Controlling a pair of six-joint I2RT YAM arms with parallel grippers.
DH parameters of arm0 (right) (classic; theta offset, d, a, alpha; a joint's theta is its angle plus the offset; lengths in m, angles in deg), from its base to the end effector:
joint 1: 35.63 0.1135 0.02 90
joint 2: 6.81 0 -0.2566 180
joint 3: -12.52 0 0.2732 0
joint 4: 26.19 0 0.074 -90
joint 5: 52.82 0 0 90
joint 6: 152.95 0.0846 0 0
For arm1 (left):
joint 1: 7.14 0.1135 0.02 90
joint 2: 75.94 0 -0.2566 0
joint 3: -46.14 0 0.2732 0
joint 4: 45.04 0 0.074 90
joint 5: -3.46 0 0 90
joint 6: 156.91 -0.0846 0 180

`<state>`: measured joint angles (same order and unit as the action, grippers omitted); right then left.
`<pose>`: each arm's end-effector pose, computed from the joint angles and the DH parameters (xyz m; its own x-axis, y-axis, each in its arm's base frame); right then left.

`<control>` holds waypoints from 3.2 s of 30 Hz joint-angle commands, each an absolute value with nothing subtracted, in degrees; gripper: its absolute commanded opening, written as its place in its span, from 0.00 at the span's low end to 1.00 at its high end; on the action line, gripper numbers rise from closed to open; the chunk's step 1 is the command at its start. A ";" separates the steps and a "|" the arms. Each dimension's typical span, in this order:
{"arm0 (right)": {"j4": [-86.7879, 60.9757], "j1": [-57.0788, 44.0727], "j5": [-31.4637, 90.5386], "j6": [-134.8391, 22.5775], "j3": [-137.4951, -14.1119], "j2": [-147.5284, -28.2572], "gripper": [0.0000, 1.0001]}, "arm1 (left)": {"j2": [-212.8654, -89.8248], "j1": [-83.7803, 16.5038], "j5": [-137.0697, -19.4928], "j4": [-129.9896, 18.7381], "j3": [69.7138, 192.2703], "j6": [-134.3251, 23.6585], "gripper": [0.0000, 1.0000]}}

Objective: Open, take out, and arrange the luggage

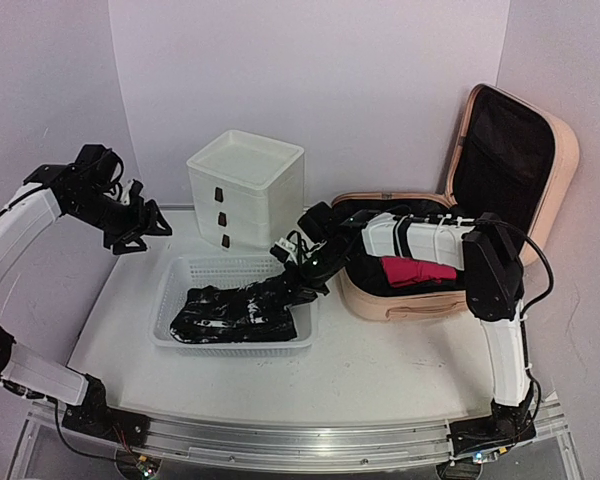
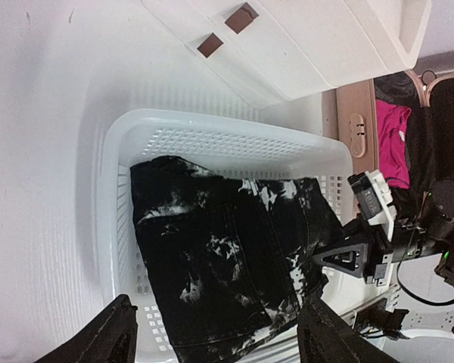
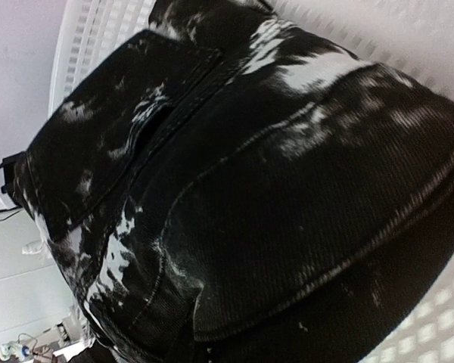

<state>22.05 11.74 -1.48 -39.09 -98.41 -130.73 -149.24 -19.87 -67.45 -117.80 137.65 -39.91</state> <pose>0.2976 0.4013 0.1422 -0.8577 -0.4654 -0.2187 -0.4715 0.5422 0.6955 0.2817 -0.0920 0.3192 -0.8865 -0.2396 -0.3958 -0.0103 0.8656 -0.5007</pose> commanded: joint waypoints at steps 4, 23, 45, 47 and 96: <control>22.31 13.36 13.19 -49.08 -102.91 -126.77 0.00 | -157.35 -19.62 -62.40 -116.46 132.64 -39.32 0.74; 25.25 20.44 41.22 -45.05 -101.93 -122.23 0.61 | -163.30 -19.61 -61.77 -112.92 125.65 -39.23 0.57; 35.15 28.96 5.86 -51.33 -137.78 -144.28 0.36 | -151.96 -19.32 -65.24 -109.75 120.49 -34.50 0.70; 33.93 29.18 5.82 -51.35 -136.69 -145.08 0.34 | -150.82 -18.74 -65.68 -108.51 119.91 -32.65 0.73; 34.73 23.15 23.33 -51.17 -123.70 -143.03 0.31 | -171.63 -25.53 -52.86 -112.88 126.28 -47.54 0.11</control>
<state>32.80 22.52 24.34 -49.80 -127.85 -139.30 -168.14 -25.60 -55.58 -108.19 128.36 -42.18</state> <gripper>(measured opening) 0.336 0.126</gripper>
